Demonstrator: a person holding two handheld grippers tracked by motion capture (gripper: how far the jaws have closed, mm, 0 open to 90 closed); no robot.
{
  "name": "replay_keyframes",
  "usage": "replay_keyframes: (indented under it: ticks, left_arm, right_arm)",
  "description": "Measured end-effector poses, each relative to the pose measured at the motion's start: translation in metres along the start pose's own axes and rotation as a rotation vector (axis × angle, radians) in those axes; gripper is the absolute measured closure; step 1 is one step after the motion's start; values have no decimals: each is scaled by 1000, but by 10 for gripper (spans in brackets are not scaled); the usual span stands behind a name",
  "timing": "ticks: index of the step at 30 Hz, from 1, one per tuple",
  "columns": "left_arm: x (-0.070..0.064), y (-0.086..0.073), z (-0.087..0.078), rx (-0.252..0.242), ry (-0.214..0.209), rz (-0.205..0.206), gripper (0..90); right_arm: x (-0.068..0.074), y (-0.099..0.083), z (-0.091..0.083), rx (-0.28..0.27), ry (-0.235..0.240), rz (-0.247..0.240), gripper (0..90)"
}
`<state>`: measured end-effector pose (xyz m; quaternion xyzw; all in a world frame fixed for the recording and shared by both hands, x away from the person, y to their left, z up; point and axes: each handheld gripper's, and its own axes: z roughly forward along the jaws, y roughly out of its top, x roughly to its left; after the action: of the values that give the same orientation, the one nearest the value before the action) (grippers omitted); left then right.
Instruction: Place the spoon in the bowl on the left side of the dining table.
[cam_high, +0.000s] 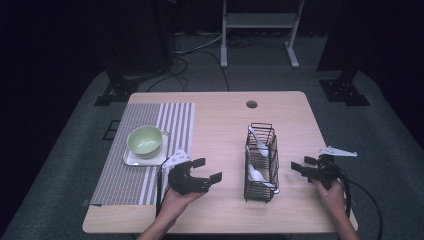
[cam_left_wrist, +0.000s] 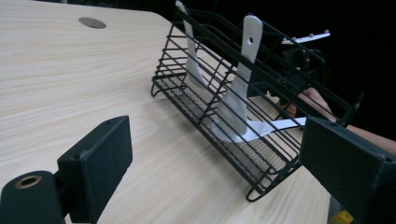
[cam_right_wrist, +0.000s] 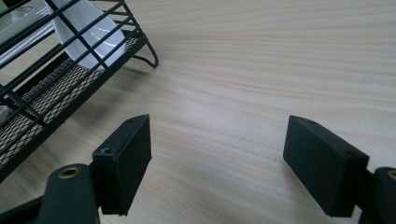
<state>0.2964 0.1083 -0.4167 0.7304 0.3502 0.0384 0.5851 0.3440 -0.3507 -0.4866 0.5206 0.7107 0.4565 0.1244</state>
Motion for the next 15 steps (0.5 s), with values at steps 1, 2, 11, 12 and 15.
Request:
replay_keyframes:
  ticks: [1,2,11,12,15]
  left_arm:
    - [-1,0,1,-2,0,-1,87]
    - [-2,1,1,-3,-3,-1,87]
    - [-5,6,9,-4,-43,-19,87]
    - [-6,7,11,-6,-46,-20,87]
    - [-8,9,14,-7,-55,-16,87]
  right_arm:
    - [0,0,0,0,0,0,222]
    - [0,0,0,0,0,0,222]
    - [0,0,0,0,1,0,222]
    - [0,0,0,0,2,0,222]
    - [0,0,0,-1,2,1,222]
